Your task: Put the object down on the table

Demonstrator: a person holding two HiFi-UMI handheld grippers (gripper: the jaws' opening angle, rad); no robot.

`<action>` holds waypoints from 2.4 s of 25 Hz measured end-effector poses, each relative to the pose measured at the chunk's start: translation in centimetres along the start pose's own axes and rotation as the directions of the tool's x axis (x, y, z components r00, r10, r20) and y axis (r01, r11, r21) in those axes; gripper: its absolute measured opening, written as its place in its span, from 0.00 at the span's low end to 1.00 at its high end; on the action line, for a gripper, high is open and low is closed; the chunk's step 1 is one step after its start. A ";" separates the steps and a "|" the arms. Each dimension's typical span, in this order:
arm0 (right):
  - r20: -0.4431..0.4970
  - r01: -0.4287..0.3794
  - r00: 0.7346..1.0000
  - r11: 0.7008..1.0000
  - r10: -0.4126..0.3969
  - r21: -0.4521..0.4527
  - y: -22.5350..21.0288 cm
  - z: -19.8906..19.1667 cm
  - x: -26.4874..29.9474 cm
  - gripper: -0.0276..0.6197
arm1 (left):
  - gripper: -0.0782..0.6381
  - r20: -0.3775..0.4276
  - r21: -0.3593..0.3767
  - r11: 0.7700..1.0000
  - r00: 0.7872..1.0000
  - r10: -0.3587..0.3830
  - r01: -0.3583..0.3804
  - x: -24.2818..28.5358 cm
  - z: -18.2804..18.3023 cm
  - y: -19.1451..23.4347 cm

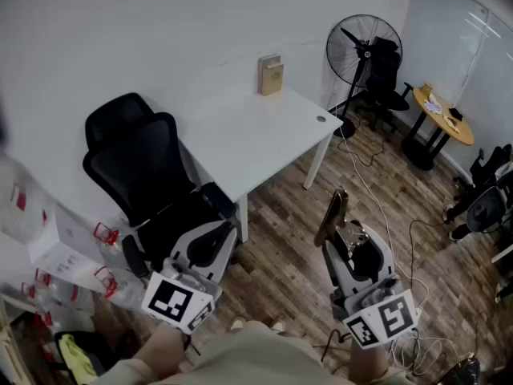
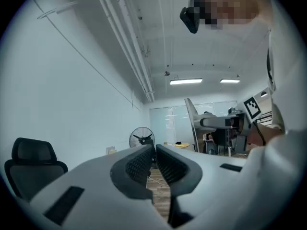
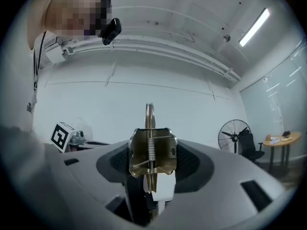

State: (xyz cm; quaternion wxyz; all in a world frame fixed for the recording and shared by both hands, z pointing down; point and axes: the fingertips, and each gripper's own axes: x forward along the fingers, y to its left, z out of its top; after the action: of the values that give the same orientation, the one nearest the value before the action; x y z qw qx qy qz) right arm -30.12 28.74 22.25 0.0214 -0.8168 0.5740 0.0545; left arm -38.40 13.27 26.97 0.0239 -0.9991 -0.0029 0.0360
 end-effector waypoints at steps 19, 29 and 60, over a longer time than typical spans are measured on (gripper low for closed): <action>-0.030 -0.015 0.999 0.999 0.016 0.037 -5.5 -1.5 -3.6 0.40 | 0.17 -0.033 -0.003 1.000 0.999 0.031 -0.031 3.3 -0.9 -6.0; -0.049 -0.022 0.998 0.997 0.026 0.069 -7.8 -3.4 -6.8 0.40 | 0.17 -0.054 -0.004 1.000 0.998 0.017 -0.017 5.2 -2.3 -10.6; -0.175 0.037 0.984 0.991 -0.013 0.131 -20.6 -9.2 9.8 0.40 | 0.17 -0.109 -0.073 0.997 0.993 -0.038 0.030 22.0 -6.2 0.6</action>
State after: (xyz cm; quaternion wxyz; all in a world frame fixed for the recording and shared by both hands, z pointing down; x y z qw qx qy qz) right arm -6.88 25.69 29.66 0.0265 -0.8222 0.5658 -0.0557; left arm -15.99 12.59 31.53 -0.0109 -0.9995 -0.0197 -0.0198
